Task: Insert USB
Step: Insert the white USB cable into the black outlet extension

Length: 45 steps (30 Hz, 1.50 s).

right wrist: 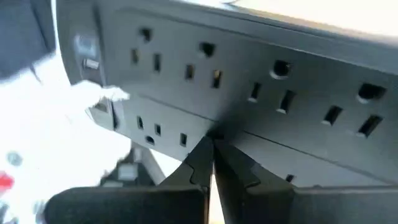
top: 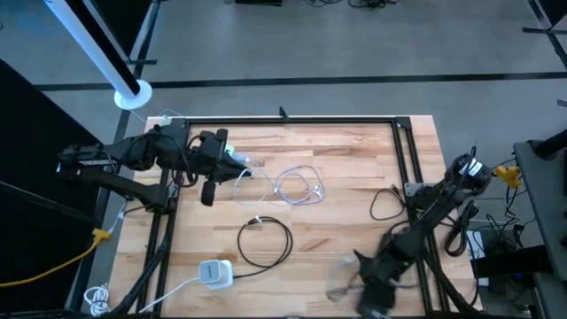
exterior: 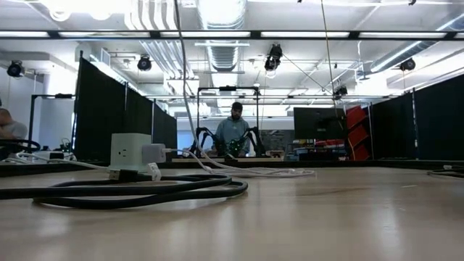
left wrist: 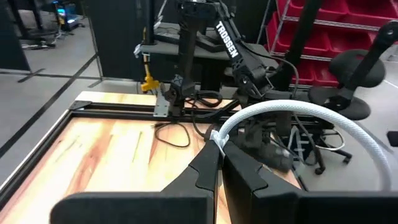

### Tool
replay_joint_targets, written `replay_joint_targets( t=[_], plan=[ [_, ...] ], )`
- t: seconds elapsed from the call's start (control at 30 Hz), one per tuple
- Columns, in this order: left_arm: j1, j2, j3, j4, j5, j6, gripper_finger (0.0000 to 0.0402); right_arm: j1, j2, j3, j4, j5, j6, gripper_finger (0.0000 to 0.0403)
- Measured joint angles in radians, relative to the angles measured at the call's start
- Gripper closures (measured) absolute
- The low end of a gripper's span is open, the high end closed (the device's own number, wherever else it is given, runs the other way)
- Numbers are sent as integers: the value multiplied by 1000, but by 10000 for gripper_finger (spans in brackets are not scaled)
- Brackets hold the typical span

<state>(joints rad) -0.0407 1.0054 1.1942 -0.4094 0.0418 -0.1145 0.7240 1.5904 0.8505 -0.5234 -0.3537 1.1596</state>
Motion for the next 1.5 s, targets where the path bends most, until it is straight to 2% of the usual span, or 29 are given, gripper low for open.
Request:
replay_joint_targets(
  t=[0.27,0.4,0.53,0.7,0.77,0.9,1.13,1.2,1.37,1.5],
  plan=[
    [-12,0,0,-41,-1,-14,401,-296,-17,-2,-101,135,-268,403],
    [-33,-5,-1,-67,-2,-30,401,-424,-24,3,-108,160,-369,403],
    [-70,-1,-17,-50,-1,-50,401,-467,-53,57,-174,208,-447,403],
    [-95,3,-72,32,-1,-78,401,-468,-101,203,-409,224,-506,403],
    [-95,5,-104,99,-1,-77,401,-468,-106,254,-506,221,-525,403],
    [-89,22,-178,302,0,-75,401,-468,-150,362,-518,213,-595,403],
    [-80,123,-247,611,11,-76,402,-484,-221,518,-342,417,-768,403],
    [-69,158,-246,673,24,-75,402,-505,-232,558,-315,433,-800,399],
    [-21,250,-247,890,90,-100,402,-551,-238,640,-246,438,-885,352],
    [23,301,-247,1166,259,-137,402,-576,-242,699,-188,432,-974,300]
  ],
)
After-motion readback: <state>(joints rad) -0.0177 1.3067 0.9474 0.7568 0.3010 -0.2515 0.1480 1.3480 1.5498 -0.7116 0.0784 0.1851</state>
